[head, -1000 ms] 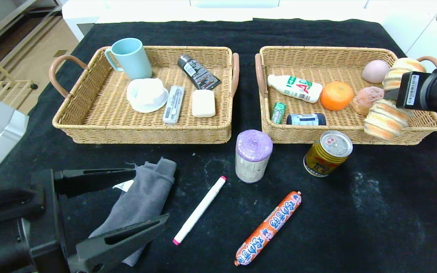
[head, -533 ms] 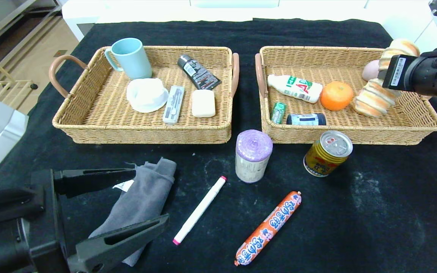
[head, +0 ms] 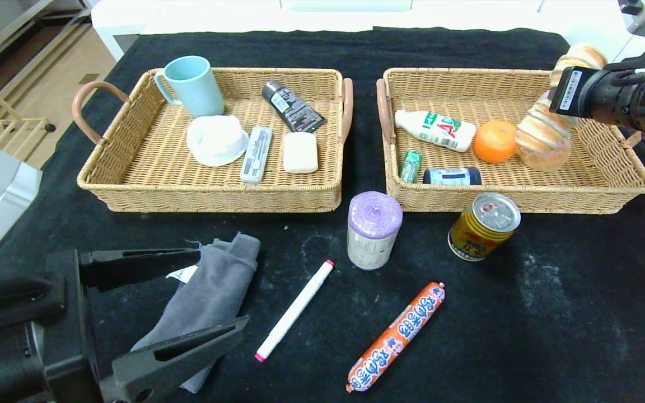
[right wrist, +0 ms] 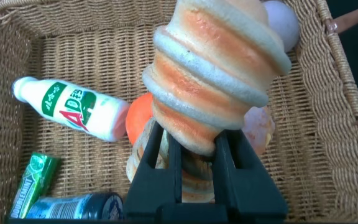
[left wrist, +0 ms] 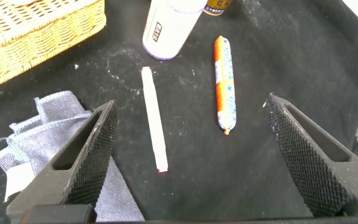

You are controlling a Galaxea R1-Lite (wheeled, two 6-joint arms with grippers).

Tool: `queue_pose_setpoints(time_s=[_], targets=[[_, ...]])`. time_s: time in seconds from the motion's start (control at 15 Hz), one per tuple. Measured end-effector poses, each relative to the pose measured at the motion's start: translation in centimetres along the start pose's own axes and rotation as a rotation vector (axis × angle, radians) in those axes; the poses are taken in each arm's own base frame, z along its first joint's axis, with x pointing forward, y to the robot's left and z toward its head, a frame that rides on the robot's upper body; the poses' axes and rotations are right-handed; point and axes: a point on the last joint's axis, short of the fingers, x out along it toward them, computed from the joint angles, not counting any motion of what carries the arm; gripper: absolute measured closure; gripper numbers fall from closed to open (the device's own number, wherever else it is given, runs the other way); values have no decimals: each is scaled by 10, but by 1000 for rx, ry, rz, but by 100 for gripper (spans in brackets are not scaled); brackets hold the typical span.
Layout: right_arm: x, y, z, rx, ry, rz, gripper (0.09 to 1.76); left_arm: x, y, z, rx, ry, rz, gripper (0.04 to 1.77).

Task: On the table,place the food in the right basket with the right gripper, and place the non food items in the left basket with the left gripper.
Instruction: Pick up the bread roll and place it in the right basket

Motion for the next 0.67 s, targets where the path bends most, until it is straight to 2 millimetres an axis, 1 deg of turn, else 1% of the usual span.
queue_pose_setpoints(time_s=[0.4, 0.67], targets=[[19, -2, -3, -4, -27, -13, 146, -1, 0, 0, 2, -2, 12, 9], [24, -2, -6, -7, -21, -15, 146, -1, 0, 1, 2, -3, 13, 9]])
